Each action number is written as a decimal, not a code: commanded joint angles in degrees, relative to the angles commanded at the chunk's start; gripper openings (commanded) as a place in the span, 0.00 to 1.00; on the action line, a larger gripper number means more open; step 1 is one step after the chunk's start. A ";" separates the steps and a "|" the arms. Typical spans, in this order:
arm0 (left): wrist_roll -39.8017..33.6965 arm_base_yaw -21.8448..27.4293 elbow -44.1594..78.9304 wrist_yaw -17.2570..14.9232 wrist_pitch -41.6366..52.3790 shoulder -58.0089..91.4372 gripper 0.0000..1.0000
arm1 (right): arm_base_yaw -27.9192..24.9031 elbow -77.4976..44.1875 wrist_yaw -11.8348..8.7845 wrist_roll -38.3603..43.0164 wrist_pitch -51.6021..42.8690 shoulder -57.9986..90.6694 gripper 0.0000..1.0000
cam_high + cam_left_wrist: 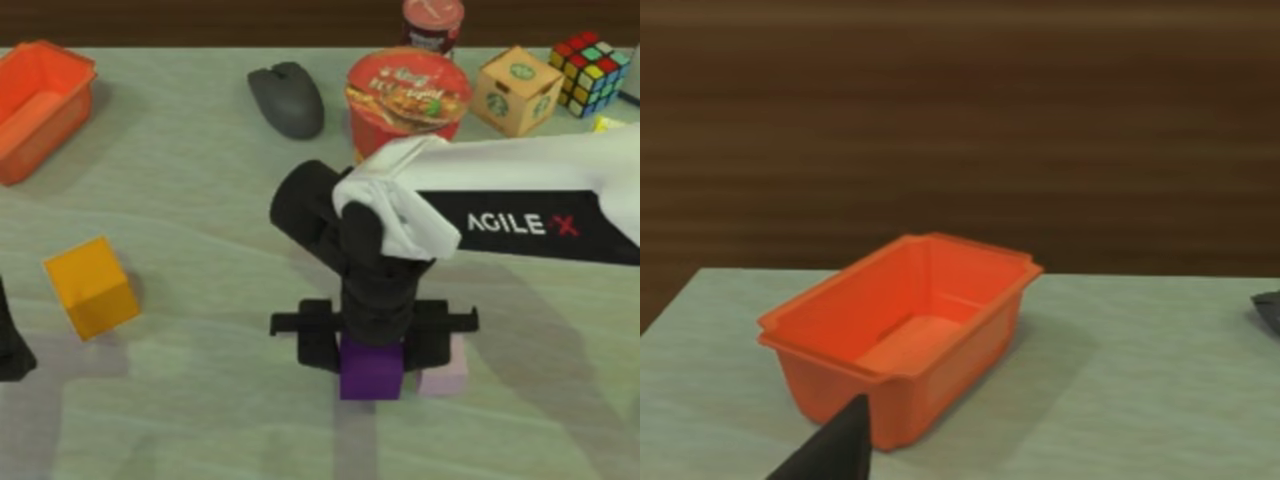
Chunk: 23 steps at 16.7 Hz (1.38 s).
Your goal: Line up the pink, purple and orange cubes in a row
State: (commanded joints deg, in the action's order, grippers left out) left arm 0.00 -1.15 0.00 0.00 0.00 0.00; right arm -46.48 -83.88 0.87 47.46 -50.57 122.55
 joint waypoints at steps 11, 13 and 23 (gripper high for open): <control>0.00 0.00 0.00 0.00 0.00 0.00 1.00 | 0.00 0.00 0.00 0.00 0.00 0.00 1.00; 0.00 0.00 0.00 0.00 0.00 0.00 1.00 | 0.00 0.00 0.00 0.00 0.00 0.00 1.00; 0.00 0.00 0.00 0.00 0.00 0.00 1.00 | -0.49 -8.83 -0.04 0.00 -13.76 -4.91 1.00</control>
State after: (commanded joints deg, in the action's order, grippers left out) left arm 0.00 -1.15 0.00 0.00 0.00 0.00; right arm -46.97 -92.72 0.83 47.46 -64.33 117.63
